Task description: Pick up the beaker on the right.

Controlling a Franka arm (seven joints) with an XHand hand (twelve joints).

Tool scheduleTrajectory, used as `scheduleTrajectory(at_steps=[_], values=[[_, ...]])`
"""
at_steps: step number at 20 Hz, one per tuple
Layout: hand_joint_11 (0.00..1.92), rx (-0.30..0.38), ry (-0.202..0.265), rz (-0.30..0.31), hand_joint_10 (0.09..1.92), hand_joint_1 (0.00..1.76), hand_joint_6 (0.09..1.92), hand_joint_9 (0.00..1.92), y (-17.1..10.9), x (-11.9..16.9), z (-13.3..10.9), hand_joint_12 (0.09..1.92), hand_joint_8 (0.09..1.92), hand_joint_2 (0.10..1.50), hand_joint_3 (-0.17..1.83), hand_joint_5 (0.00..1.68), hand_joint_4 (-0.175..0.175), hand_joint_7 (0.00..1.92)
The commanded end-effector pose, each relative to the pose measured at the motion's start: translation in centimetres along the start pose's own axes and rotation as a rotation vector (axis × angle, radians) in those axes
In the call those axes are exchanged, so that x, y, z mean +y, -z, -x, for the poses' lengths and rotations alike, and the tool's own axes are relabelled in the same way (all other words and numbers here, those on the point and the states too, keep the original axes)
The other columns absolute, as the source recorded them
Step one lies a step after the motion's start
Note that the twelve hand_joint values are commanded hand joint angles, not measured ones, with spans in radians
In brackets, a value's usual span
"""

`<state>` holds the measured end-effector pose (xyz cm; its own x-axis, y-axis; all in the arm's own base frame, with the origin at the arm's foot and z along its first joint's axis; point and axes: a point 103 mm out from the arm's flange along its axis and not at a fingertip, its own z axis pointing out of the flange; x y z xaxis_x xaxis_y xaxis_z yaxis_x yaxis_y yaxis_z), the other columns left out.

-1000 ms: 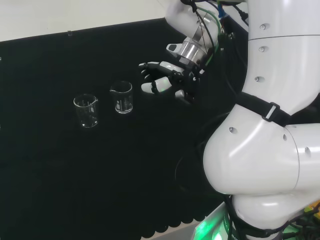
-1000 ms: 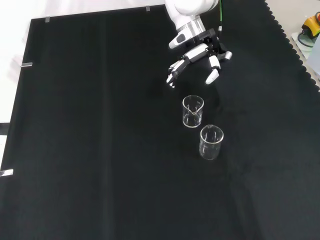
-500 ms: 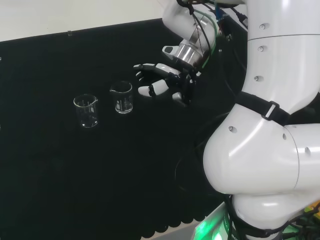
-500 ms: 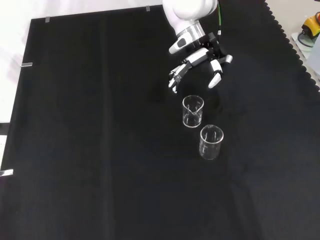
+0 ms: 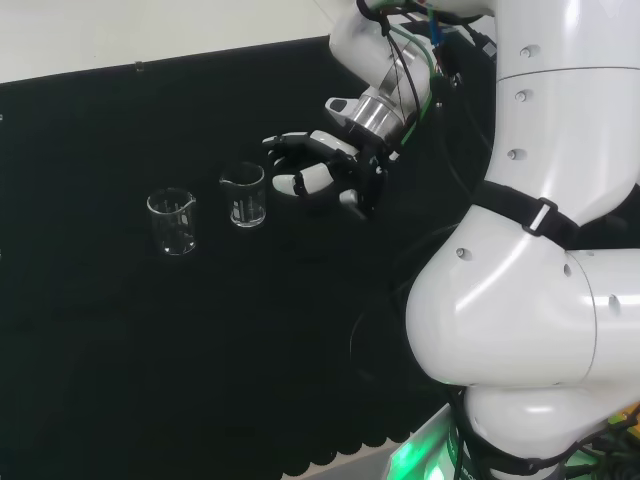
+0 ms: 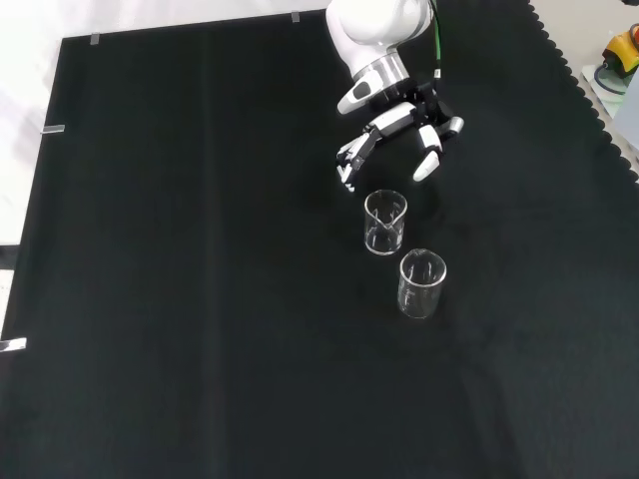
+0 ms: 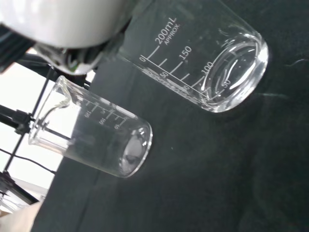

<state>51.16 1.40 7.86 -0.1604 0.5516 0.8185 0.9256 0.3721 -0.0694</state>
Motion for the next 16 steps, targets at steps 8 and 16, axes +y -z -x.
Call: scheduleTrajectory(at_steps=[8, 16], values=[[0.0, 0.038, 0.032, -0.007, 0.6, 0.96, 0.1, 0.49, -1.0, 0.8, -0.4, 1.35, 0.65, 0.32, 1.09, 0.41, -0.041, 0.37], [0.0, 0.032, 0.053, -0.018, 0.59, 0.95, 0.09, 0.47, -1.5, 0.9, -0.7, 1.33, 0.64, 0.31, 1.11, 0.4, -0.041, 0.36]])
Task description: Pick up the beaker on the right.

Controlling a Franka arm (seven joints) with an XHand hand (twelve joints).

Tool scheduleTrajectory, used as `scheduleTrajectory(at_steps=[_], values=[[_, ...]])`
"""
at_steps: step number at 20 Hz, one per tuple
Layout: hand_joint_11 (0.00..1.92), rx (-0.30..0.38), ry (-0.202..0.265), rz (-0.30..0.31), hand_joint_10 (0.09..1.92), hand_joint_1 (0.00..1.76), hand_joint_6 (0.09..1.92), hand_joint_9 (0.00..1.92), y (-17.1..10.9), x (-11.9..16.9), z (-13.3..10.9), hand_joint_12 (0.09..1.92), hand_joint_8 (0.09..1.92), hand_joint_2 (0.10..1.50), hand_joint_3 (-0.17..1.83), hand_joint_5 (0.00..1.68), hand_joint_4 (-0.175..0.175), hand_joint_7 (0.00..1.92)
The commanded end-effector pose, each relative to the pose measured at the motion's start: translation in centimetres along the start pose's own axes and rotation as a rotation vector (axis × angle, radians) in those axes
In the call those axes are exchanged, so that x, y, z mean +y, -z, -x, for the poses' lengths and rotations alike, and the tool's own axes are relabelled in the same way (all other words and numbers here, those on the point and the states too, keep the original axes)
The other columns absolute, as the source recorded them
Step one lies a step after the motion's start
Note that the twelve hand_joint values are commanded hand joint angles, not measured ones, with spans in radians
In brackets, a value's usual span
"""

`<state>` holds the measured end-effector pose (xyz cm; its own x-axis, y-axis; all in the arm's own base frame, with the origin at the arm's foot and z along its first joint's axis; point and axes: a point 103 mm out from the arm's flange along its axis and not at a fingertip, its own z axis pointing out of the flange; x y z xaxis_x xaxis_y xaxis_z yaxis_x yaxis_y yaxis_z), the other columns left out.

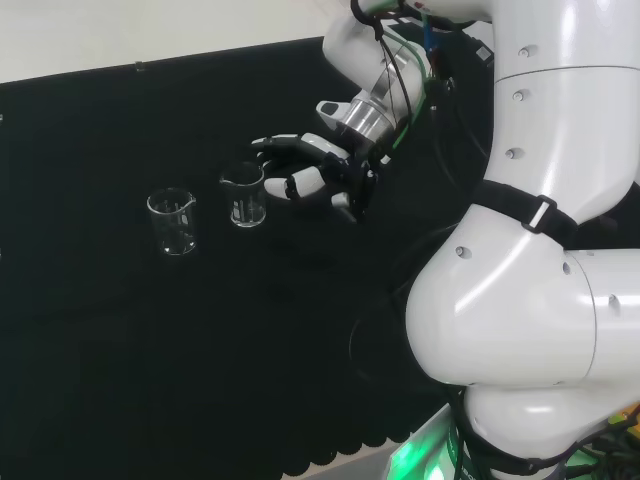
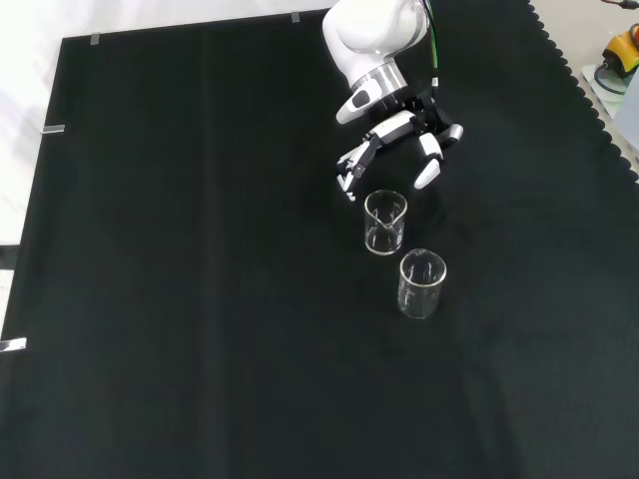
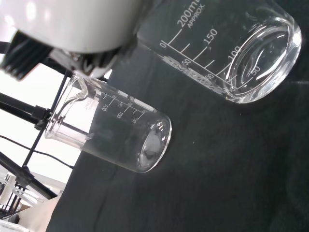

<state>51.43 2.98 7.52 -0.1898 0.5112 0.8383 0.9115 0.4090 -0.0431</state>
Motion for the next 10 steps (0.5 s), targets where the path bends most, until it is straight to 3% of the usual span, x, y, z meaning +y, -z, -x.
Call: scheduleTrajectory(at_steps=[1, 10], values=[[0.0, 0.002, 0.011, 0.0, 0.58, 0.95, 0.09, 0.47, -0.36, 0.09, -0.18, 1.33, 0.64, 0.3, 1.11, 0.4, -0.041, 0.35], [0.0, -0.012, 0.003, 0.018, 0.58, 0.93, 0.09, 0.45, -1.25, 0.28, -0.27, 1.32, 0.64, 0.3, 1.12, 0.4, -0.041, 0.34]])
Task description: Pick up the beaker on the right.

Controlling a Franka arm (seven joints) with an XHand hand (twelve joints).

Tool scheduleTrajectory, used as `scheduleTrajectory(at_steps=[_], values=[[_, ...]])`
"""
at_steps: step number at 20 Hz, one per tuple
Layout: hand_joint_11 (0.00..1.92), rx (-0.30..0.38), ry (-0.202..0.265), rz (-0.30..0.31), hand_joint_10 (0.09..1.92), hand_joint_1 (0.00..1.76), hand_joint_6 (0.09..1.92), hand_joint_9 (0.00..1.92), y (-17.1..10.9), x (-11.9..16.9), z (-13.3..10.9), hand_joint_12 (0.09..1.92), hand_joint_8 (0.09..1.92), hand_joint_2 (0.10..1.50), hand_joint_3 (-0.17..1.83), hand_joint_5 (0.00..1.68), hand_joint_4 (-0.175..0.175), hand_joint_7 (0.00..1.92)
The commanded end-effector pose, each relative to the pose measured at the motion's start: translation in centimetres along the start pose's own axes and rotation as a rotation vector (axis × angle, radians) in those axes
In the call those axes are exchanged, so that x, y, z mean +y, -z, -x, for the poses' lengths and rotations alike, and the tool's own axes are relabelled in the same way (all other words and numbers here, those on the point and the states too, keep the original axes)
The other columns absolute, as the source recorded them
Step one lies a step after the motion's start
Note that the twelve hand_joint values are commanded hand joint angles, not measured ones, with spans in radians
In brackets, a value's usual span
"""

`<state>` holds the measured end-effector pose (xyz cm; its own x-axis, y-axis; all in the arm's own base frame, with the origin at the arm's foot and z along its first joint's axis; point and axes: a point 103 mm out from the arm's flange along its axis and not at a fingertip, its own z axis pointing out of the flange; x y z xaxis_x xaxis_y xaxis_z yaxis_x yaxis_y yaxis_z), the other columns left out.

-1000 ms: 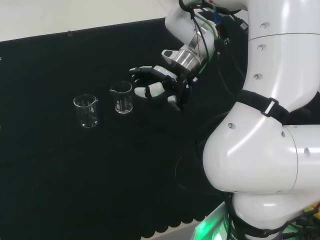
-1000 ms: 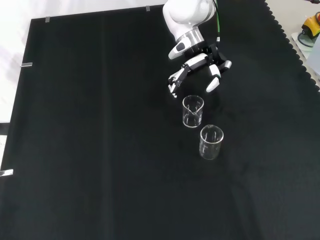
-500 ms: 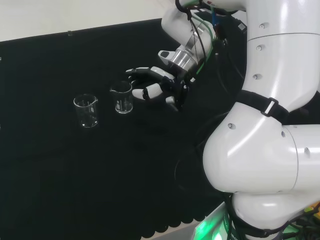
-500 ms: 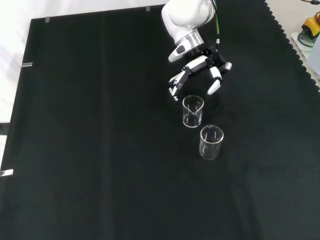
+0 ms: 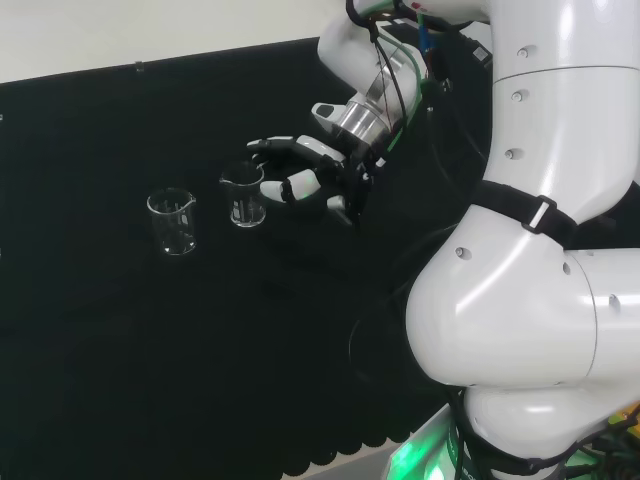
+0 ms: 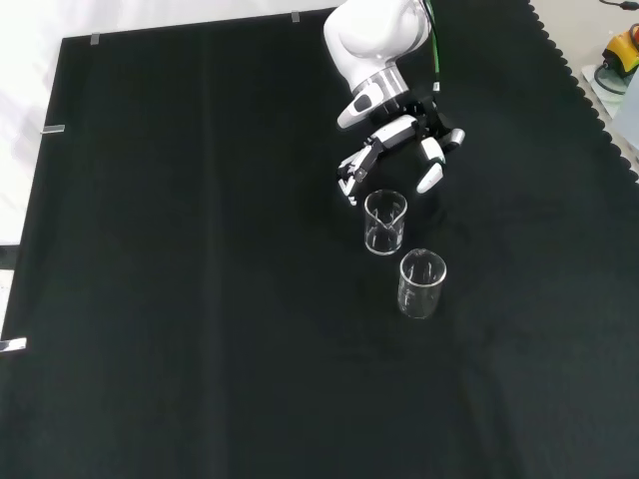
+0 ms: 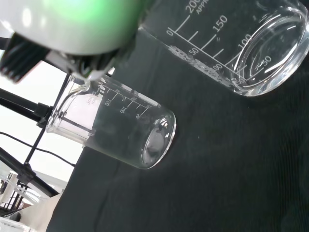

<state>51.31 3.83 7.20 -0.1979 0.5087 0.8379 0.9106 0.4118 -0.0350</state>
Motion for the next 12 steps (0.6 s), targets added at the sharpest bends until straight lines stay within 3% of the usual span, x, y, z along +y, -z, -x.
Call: scheduleTrajectory(at_steps=[1, 12], values=[[0.0, -0.012, -0.007, 0.02, 0.58, 0.93, 0.09, 0.45, -0.46, 0.03, -0.1, 1.32, 0.64, 0.3, 1.12, 0.4, -0.042, 0.34], [0.0, 0.002, -0.023, 0.028, 0.58, 0.96, 0.12, 0.43, -1.23, 0.14, -0.51, 1.27, 0.66, 0.3, 1.16, 0.43, -0.065, 0.34]])
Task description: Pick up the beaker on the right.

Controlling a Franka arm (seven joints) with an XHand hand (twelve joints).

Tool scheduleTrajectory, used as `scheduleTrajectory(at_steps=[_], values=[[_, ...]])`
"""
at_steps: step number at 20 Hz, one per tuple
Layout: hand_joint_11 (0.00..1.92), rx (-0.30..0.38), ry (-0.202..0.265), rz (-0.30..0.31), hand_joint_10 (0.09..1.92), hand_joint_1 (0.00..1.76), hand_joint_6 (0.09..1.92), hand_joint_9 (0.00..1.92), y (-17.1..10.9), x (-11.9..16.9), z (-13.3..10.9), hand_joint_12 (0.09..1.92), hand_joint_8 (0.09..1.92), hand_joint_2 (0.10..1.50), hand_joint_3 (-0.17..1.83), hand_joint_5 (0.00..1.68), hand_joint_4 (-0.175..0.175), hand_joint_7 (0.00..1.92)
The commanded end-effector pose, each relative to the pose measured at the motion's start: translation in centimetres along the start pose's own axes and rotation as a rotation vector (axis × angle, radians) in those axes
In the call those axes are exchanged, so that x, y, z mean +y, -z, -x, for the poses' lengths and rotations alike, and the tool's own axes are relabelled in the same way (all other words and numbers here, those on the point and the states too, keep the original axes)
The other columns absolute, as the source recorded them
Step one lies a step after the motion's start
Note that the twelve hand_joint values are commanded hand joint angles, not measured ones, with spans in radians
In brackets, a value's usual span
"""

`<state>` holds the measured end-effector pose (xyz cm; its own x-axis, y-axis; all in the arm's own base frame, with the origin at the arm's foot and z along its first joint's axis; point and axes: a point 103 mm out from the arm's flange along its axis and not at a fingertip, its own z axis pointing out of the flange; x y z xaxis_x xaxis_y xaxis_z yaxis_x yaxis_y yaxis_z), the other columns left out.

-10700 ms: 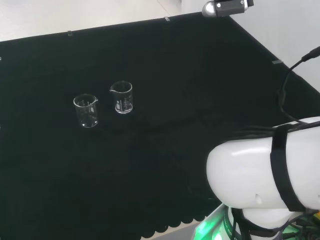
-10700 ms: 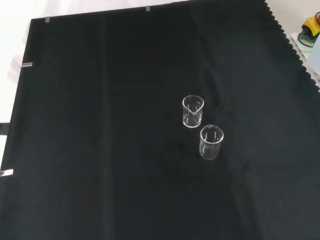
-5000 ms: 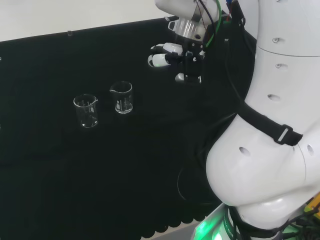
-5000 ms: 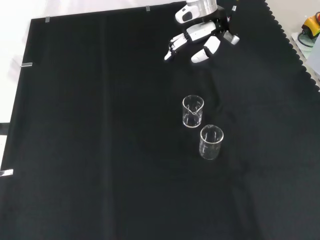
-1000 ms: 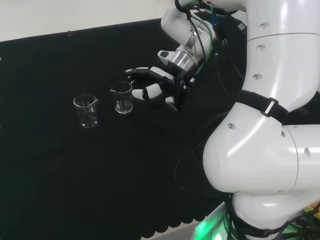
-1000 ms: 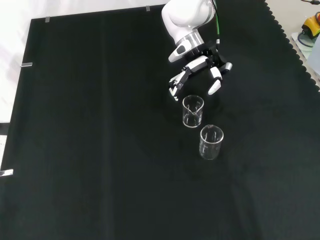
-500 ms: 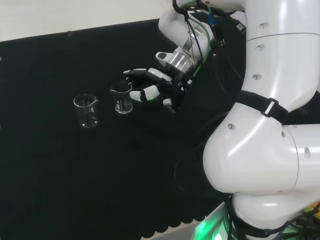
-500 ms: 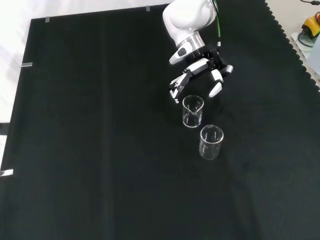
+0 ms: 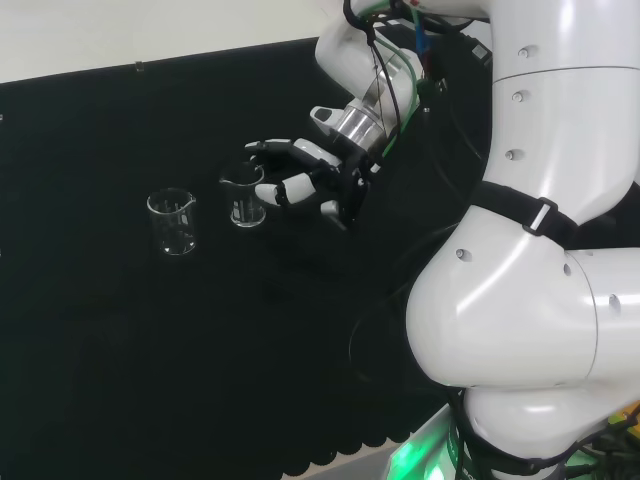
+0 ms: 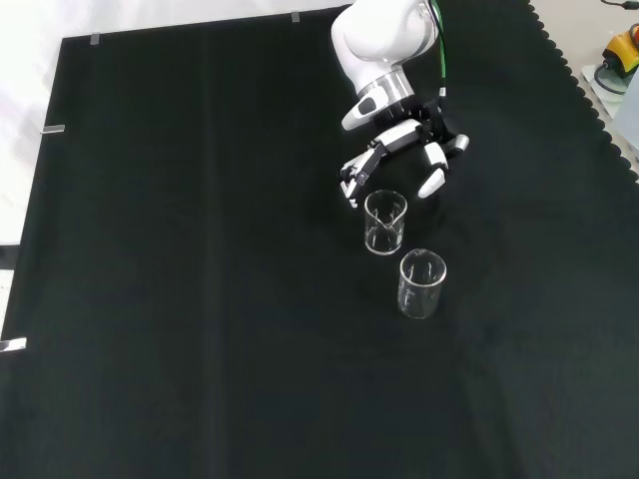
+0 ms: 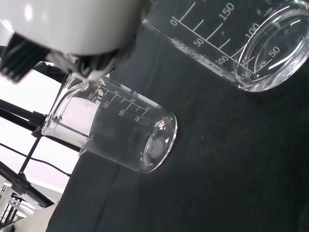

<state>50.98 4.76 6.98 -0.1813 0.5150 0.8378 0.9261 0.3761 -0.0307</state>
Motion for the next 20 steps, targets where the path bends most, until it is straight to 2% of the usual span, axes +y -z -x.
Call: scheduleTrajectory(at_steps=[1, 4, 8, 11, 15, 20], values=[[0.0, 0.0, -0.006, -0.007, 0.58, 0.97, 0.13, 0.42, -0.35, 0.04, -0.2, 1.27, 0.66, 0.31, 1.17, 0.42, -0.067, 0.33], [0.0, -0.002, -0.005, 0.0, 0.6, 0.98, 0.19, 0.42, -0.45, 0.01, -0.28, 1.26, 0.72, 0.31, 1.2, 0.4, -0.071, 0.33], [0.0, -0.002, -0.005, 0.007, 0.63, 0.99, 0.57, 0.45, -0.44, -0.06, -0.34, 1.27, 0.84, 0.3, 1.23, 0.28, -0.077, 0.36], [0.0, 0.003, -0.005, 0.011, 0.64, 0.99, 0.75, 0.45, -0.33, -0.11, -0.37, 1.27, 0.87, 0.3, 1.24, 0.23, -0.079, 0.36], [0.0, 0.012, -0.003, 0.013, 0.64, 1.0, 0.78, 0.45, -0.04, -0.27, -0.28, 1.27, 0.87, 0.3, 1.24, 0.2, -0.08, 0.35], [0.0, 0.013, -0.005, 0.005, 0.66, 0.99, 0.71, 0.42, -0.49, -0.1, -0.21, 1.24, 0.87, 0.3, 1.24, 0.17, -0.081, 0.31]])
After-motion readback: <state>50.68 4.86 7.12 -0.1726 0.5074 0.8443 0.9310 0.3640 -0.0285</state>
